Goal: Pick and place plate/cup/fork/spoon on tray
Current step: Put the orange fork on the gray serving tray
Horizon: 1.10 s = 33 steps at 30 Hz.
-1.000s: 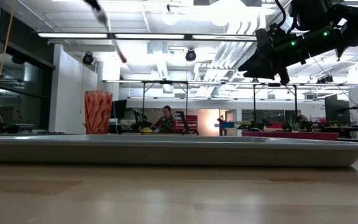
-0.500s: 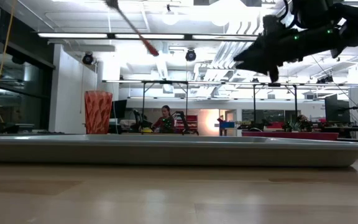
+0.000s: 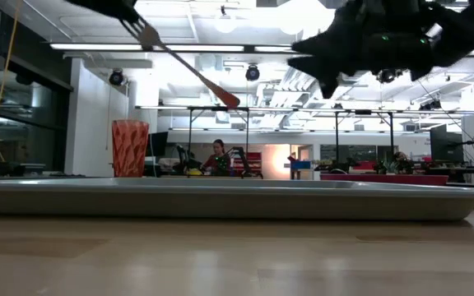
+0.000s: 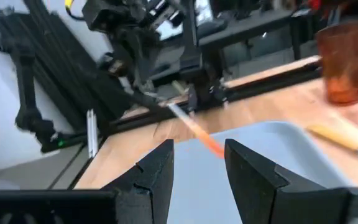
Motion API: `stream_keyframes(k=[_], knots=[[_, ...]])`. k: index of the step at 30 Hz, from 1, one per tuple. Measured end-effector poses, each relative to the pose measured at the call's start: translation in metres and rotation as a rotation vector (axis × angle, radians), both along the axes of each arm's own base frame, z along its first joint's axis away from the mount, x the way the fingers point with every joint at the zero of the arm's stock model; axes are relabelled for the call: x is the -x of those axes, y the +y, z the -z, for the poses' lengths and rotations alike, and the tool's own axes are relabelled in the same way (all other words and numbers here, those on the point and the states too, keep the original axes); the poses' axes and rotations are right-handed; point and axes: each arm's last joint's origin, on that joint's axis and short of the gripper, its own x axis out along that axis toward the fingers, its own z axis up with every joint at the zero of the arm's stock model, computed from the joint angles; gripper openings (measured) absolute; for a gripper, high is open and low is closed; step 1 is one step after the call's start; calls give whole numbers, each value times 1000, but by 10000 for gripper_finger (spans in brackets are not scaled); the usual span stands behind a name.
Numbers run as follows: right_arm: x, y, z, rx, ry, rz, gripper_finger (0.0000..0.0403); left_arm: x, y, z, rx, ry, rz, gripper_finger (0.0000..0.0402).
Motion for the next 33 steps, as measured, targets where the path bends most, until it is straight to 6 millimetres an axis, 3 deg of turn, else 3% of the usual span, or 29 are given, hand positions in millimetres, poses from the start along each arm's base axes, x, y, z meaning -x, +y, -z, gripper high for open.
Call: stream_keyframes(k=[6, 10, 15, 20, 27, 33], knots=[[-32, 10, -9, 12, 145, -57, 135, -5, -27, 19, -412, -17, -129, 0], [-43, 7, -13, -64, 285, 106, 135, -9, -43, 34, -621, -3, -169, 0], [-49, 1, -15, -185, 243, 379, 135, -20, -59, 60, -892, 61, -200, 0], [-59, 0, -17, -321, 123, 379, 135, -33, -64, 88, -1209, 135, -275, 0], [-78, 0, -11, -397, -29, 318, 135, -49, -59, 113, -1274, 207, -297, 0], [-95, -3, -10, -392, -54, 339, 135, -55, -56, 114, -1236, 182, -342, 0]])
